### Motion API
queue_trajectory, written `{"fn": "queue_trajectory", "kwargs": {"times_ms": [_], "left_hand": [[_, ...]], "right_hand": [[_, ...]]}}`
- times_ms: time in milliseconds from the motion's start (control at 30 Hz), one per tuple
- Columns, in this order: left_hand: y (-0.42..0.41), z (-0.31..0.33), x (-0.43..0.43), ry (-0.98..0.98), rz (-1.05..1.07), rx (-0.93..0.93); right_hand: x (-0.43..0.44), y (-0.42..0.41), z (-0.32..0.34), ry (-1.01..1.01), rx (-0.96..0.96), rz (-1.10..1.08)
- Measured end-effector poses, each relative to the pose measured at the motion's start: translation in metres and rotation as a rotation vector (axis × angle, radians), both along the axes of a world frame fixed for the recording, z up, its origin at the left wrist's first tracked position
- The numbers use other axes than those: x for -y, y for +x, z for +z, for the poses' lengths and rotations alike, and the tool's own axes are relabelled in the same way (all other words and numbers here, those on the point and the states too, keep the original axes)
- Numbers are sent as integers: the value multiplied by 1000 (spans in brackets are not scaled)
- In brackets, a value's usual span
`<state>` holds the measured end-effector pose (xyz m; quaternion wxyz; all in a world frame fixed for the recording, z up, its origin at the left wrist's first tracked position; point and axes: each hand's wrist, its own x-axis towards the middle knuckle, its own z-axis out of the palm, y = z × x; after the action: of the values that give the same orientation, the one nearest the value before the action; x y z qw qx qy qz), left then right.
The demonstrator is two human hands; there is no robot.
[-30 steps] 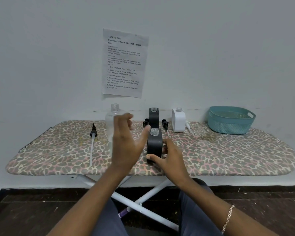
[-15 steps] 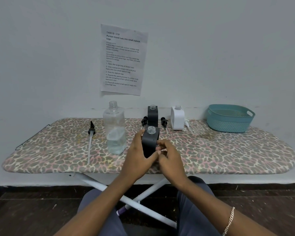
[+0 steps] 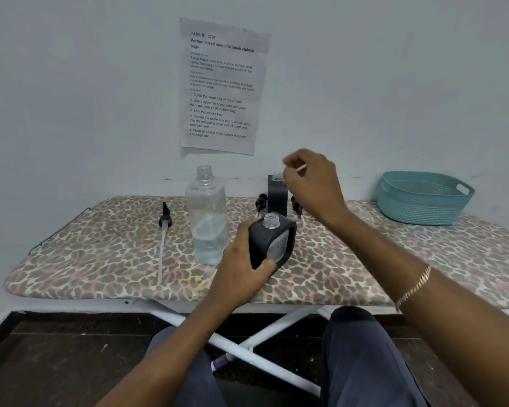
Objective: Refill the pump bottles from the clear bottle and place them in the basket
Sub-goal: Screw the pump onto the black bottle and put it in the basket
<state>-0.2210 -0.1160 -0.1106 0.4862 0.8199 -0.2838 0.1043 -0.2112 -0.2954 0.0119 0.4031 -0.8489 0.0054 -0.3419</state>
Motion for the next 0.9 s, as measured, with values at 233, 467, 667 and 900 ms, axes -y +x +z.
{"fn": "queue_trajectory", "kwargs": {"times_ms": [233,467,667,900], "left_hand": [[3,-5,-4,-34,-20,-7],[7,-9,-5,-59,-41,-27],[8,-10,-6,-62,-62,-34],[9,-10,-6,-70,-79,-40]], "right_hand": [[-44,119,41,-603,-409,75],[-65,202,15,-920,-988,36],[-69,203,1,-1154,-1033,-26],[-68,197,-6,-1300,-1022,-26]]}}
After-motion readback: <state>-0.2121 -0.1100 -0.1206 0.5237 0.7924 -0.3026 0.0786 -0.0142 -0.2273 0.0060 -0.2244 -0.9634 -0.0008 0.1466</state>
